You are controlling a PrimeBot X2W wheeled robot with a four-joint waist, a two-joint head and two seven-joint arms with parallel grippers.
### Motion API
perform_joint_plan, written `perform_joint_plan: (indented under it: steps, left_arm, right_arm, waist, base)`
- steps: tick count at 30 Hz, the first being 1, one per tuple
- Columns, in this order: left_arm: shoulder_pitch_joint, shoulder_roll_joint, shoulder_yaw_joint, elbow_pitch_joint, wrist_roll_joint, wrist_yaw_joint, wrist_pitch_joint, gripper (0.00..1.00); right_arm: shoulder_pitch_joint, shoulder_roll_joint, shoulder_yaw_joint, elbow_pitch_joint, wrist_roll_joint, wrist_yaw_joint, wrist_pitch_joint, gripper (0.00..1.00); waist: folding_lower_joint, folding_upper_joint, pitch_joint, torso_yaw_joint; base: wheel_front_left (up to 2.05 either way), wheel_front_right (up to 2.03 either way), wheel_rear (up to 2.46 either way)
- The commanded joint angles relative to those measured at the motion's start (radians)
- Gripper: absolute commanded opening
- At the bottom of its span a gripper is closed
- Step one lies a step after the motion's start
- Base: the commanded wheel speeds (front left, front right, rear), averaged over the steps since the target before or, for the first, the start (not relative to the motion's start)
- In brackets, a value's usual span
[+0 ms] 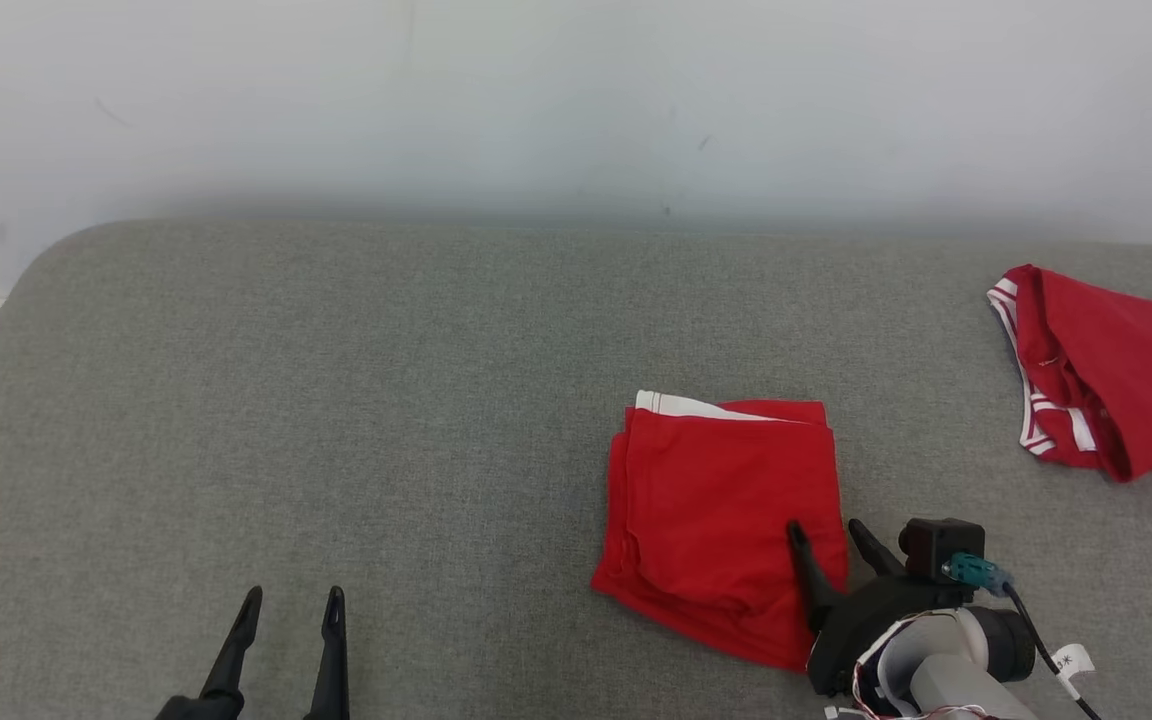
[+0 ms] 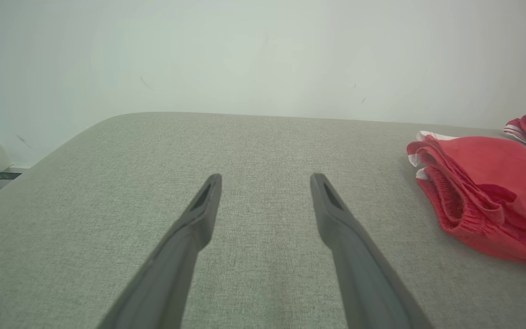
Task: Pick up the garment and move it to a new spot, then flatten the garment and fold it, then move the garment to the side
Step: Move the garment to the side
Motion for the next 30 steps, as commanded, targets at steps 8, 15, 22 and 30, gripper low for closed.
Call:
perform_joint_plan:
  steps: [8, 15, 22, 30]
  left_arm:
    - [-0.021, -0.001, -0.007, 0.006, 0.002, 0.001, -0.002, 1.00]
    - [-0.021, -0.001, -0.005, 0.007, 0.001, 0.001, -0.002, 1.00]
    - [-0.012, -0.001, 0.008, 0.002, -0.001, 0.001, -0.002, 1.00]
    - [-0.041, -0.001, 0.010, -0.011, -0.017, 0.001, -0.002, 1.00]
  right_arm:
    - [-0.043, 0.017, 0.090, 0.116, 0.084, -0.003, 0.033, 1.00]
    - [-0.055, -0.005, 0.147, 0.158, 0.150, -0.003, 0.048, 0.00]
    - [-0.096, -0.083, 0.213, 0.152, 0.145, -0.004, 0.007, 0.00]
    - [-0.241, -0.238, 0.338, 0.097, 0.072, -0.003, -0.015, 0.00]
  waist:
    - [-0.0002, 0.0000, 0.008, 0.020]
    - [-0.0002, 0.0000, 0.009, 0.029]
    - [-0.0002, 0.0000, 0.016, 0.018]
    - [-0.0002, 0.0000, 0.067, -0.045]
  base:
    - [0.00, 0.00, 0.00]
    - [0.00, 0.00, 0.00]
    - [0.00, 0.00, 0.00]
    - [0.00, 0.00, 0.00]
